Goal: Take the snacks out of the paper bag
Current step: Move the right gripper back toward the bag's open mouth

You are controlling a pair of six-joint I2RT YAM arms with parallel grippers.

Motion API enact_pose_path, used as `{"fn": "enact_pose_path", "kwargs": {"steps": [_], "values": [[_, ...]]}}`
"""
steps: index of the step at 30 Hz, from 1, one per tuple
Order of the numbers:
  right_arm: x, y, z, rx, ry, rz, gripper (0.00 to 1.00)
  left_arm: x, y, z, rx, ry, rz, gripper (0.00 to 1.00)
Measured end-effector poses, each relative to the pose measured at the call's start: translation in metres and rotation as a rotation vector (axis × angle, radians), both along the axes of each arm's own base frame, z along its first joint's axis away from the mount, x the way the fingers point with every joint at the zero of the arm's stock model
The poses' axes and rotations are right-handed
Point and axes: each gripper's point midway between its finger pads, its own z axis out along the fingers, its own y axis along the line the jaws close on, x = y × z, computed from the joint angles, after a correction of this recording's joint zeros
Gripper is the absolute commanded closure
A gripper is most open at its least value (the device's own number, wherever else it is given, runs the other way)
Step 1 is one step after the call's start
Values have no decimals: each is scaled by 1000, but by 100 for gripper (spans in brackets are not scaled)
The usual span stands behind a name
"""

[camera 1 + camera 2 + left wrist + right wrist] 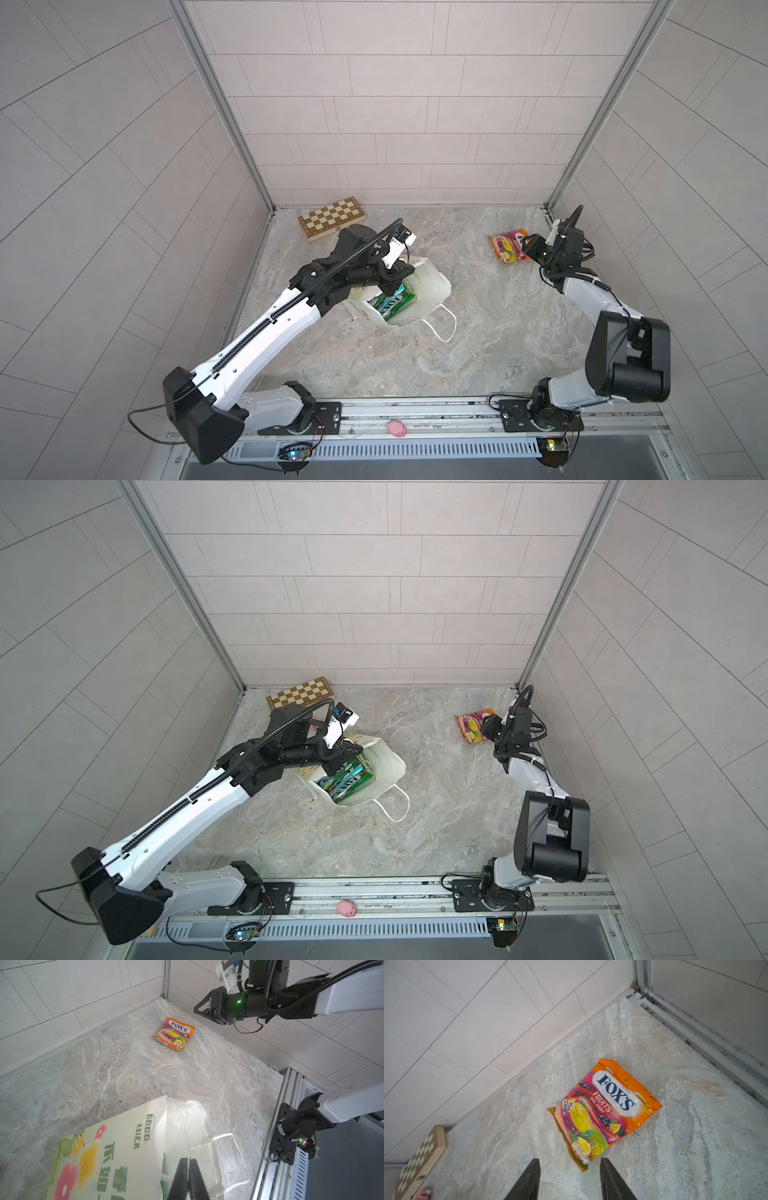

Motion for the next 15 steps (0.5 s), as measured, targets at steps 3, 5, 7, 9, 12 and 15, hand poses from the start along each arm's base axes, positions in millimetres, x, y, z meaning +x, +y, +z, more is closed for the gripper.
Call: {"fn": "enact_pose_path", "kwargs": {"steps": [3, 5, 7, 9, 12, 15], "values": [[-24, 40, 24, -44, -44, 114, 50, -7, -6, -3, 21, -12, -16, 100], [-41, 68, 41, -72, -89, 196, 50, -10, -8, -4, 31, -16, -22, 100], [-60, 95, 58, -92, -142, 281, 50, -13, -11, -5, 39, -19, -26, 100], [-79, 120, 73, -109, -198, 364, 50, -15, -12, -5, 43, -22, -27, 100], [-103, 152, 88, -120, -263, 485, 51, -15, -12, -6, 48, -26, -20, 100], [-120, 182, 87, -135, -271, 603, 51, -13, -11, -6, 53, -29, -7, 100]]}}
